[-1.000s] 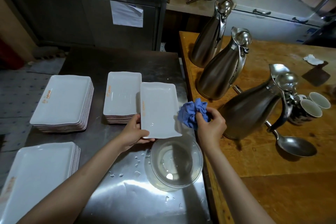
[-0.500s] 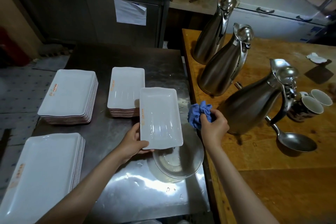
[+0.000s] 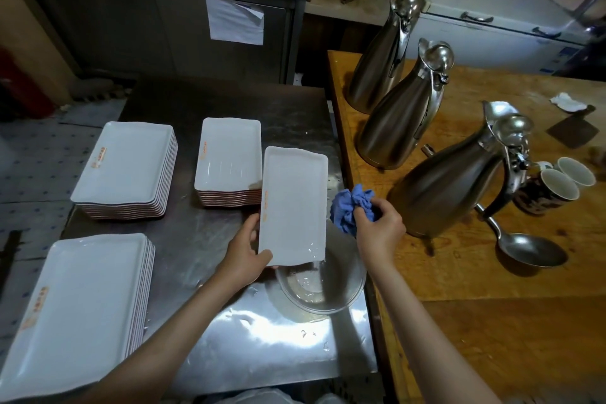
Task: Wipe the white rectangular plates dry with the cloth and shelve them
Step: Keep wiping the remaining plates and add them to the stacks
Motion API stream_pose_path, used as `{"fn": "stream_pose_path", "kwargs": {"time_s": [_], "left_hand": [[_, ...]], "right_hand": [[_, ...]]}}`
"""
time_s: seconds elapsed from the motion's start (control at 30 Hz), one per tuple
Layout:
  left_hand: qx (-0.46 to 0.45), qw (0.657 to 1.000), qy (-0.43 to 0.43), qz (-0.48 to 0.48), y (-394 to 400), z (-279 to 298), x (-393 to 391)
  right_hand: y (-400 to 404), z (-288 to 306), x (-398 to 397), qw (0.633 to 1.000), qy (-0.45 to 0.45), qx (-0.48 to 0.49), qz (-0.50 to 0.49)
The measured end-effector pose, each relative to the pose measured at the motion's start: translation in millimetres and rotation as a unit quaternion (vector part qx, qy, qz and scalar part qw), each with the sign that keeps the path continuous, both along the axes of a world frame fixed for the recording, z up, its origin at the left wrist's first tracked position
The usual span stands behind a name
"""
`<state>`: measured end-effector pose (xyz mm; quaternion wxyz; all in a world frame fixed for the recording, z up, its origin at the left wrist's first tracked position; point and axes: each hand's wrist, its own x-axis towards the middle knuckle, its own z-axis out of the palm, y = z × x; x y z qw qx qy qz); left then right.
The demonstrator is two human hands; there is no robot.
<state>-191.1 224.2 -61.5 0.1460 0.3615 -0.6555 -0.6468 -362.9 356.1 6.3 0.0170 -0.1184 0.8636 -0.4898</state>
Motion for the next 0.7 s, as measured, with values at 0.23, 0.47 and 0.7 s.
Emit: {"fn": "stream_pose_path", "kwargs": {"time_s": [0.23,0.47,0.7], "left_hand": [[-0.065,0.998,-0.001,-0.003,7.1,7.5,-0.9],[-0.139,0.99,-0.015,0.01,12.8,16.8,-3.6],[-0.155,0.988,-0.024,-0.001,11.8,16.9,-2.5]], "right_hand": [[2.1,-0.4,-0.2,1.0,-0.01,0.0,0.002],[3.1,-0.7,-0.2,1.0,-0.007,0.006,0.001],[4.6,0.1,0.1,1.0,-0.004,0.003,0.007]]}}
